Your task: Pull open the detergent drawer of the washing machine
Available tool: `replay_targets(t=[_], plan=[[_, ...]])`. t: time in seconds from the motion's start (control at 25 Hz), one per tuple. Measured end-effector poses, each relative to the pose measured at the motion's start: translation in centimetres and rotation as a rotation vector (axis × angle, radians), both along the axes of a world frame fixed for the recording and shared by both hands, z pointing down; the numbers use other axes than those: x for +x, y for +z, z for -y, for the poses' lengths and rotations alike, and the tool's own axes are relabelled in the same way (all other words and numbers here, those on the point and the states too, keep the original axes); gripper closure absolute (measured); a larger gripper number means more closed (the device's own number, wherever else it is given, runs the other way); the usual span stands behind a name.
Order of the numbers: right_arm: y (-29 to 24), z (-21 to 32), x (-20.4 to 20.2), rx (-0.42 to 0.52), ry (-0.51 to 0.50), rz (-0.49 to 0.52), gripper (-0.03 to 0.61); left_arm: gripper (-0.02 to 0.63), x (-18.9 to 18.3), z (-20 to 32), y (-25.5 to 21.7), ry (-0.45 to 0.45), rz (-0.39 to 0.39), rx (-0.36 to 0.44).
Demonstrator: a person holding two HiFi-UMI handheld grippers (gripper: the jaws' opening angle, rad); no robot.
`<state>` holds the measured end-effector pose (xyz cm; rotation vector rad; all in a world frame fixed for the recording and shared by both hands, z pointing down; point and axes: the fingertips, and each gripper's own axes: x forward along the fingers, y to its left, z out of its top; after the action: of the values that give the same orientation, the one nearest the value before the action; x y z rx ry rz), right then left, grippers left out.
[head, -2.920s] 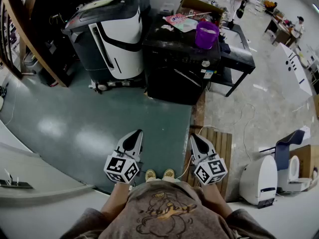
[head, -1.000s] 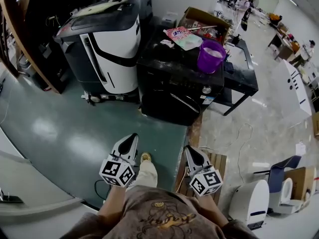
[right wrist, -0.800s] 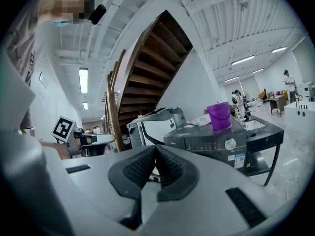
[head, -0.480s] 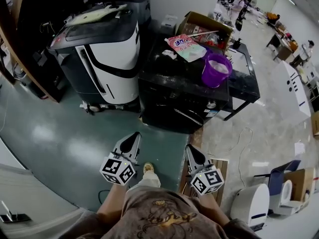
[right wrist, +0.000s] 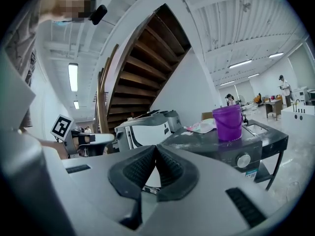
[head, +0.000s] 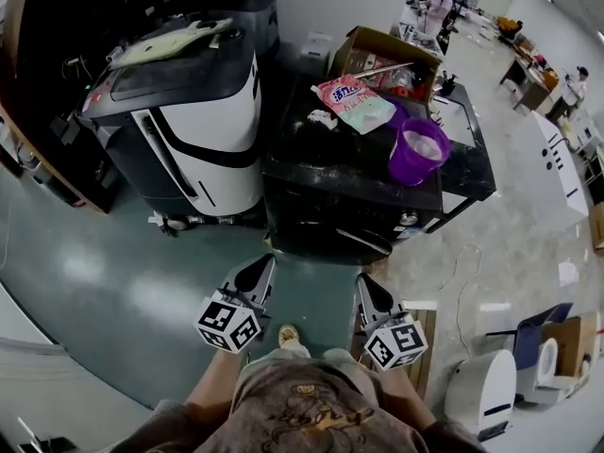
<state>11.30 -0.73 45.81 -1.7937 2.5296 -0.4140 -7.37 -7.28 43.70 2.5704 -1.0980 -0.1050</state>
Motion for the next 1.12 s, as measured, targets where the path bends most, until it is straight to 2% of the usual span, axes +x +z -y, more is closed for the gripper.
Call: replay_targets(t=[0.4, 0.76, 1.12], plan=[[0.5, 3.2, 1.4, 0.008, 0.044, 0.002, 0.577, 0.591, 1.6, 3.9, 0.9, 0.041, -0.002, -0.015], [1.3, 5.0, 1.7, 0.009, 0.022, 0.015, 0.577, 0.591, 2.5, 5.7, 1.5, 0.033, -0.018, -0.031], [1.0, 6.1, 2.1, 0.012, -0.006, 0.022, 0.577, 0.572, 3.7, 6.5, 0.8, 0.035, -0.088, -0.025]])
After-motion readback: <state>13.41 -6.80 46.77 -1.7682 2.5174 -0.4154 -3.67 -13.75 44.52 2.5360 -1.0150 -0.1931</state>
